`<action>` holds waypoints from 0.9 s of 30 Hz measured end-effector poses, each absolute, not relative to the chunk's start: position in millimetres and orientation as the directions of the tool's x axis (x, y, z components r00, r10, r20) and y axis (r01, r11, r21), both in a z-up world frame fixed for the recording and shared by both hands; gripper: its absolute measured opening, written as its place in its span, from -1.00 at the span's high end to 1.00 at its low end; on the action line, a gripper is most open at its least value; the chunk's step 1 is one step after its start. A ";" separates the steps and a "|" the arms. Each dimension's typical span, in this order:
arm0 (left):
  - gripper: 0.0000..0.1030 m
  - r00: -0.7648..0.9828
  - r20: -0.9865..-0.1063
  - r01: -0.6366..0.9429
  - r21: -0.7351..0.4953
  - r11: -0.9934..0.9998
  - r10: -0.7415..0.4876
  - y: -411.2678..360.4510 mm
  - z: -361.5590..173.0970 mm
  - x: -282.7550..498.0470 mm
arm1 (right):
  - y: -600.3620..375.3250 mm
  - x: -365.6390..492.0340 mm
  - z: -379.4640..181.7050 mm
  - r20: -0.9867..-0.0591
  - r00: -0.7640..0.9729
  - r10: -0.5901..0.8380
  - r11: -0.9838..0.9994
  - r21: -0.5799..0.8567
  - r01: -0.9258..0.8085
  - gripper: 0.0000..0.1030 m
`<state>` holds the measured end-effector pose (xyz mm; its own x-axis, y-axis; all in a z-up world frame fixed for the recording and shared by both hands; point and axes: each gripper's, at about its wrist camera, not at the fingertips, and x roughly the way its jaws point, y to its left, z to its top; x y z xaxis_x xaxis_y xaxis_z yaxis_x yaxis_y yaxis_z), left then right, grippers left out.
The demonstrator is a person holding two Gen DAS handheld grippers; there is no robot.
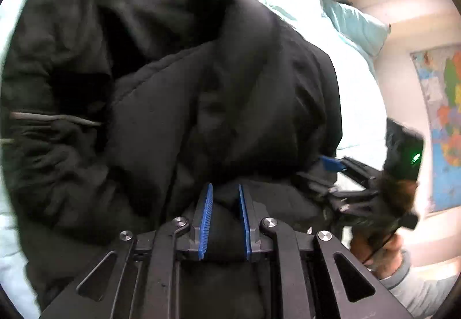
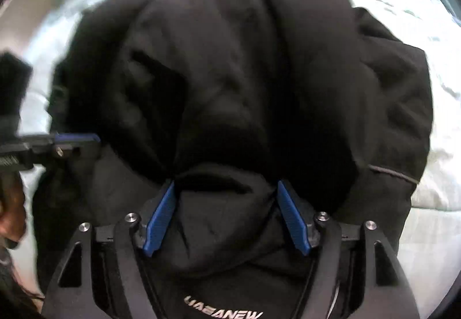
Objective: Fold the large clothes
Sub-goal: 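Fold the held hood down onto the jacket body with both tools, release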
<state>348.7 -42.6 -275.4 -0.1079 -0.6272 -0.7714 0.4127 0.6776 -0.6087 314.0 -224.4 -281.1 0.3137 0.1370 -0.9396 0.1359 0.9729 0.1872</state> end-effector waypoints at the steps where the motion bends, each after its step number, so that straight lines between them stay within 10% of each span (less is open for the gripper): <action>1: 0.64 -0.096 -0.788 0.433 -0.584 0.687 -0.609 -44.5 -266.4 346.1 | -226.9 310.1 -271.0 -0.930 0.337 0.147 0.970 0.202 0.133 -0.37; 11: 0.63 0.113 -0.874 0.545 -0.343 0.765 -0.472 -97.6 -227.2 374.6 | -261.9 370.3 -257.6 -0.909 0.401 0.109 0.978 0.171 0.121 -0.40; 23: 0.63 -0.033 -0.825 0.584 -0.473 0.659 -0.564 -69.1 -210.1 336.6 | -215.8 317.0 -217.1 -0.897 0.419 0.142 0.976 0.198 0.094 -0.40; 27: 0.64 -0.113 -0.885 0.545 -0.436 0.716 -0.453 -74.8 -267.2 323.2 | -199.3 311.3 -278.9 -0.964 0.246 0.103 0.982 0.138 0.129 -0.40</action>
